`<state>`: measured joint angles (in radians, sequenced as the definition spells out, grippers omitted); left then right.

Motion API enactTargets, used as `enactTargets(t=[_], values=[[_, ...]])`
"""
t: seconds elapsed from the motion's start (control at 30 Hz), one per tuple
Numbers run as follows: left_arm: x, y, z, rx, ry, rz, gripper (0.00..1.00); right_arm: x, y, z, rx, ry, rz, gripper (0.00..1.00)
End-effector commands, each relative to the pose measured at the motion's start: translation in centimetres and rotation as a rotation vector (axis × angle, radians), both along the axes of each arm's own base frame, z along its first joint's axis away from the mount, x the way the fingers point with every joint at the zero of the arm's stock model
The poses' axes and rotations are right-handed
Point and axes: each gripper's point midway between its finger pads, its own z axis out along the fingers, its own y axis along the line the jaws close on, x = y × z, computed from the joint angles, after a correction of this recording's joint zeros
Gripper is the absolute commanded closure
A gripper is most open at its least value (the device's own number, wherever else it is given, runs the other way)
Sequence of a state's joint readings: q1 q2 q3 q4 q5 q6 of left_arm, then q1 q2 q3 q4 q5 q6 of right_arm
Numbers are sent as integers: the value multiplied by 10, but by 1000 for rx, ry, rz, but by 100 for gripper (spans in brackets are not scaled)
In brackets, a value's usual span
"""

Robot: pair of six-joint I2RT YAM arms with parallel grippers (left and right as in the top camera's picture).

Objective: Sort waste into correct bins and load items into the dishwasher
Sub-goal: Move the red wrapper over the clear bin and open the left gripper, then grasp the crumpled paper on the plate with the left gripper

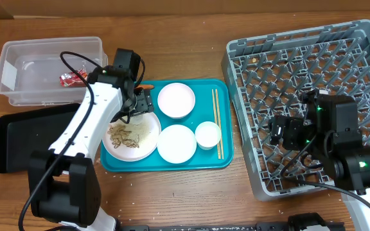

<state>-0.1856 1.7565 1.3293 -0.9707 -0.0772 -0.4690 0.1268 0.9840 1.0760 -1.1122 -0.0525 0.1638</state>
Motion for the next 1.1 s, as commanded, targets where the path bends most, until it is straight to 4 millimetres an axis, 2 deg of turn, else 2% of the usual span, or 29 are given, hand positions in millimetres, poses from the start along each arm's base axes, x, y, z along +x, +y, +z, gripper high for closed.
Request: enactTargets(t=[0.0,0.47,0.5,0.63,0.8,0.93,1.07], values=[[-2,8,-16,39,-3,8,25,3,3,13,9,-36,5,0],[5,6,-47,31,-20,7,34,3,3,13,9,-36,5,0],[6,6,-49,31,-18,7,38,3,3,13,9,-36,5,0],[9,5,-49,30,-30,7,67,2,3,13,9,-35,5,0],[11,6,-49,31,-37,8,96,2,2,12,8,-33,5,0],[12,5,-45,38,-34,-23,96,2,3,12,9,-32,5,0],[20,5,-23,38,-41,-23,96,2,2,12,8,-32,4,0]])
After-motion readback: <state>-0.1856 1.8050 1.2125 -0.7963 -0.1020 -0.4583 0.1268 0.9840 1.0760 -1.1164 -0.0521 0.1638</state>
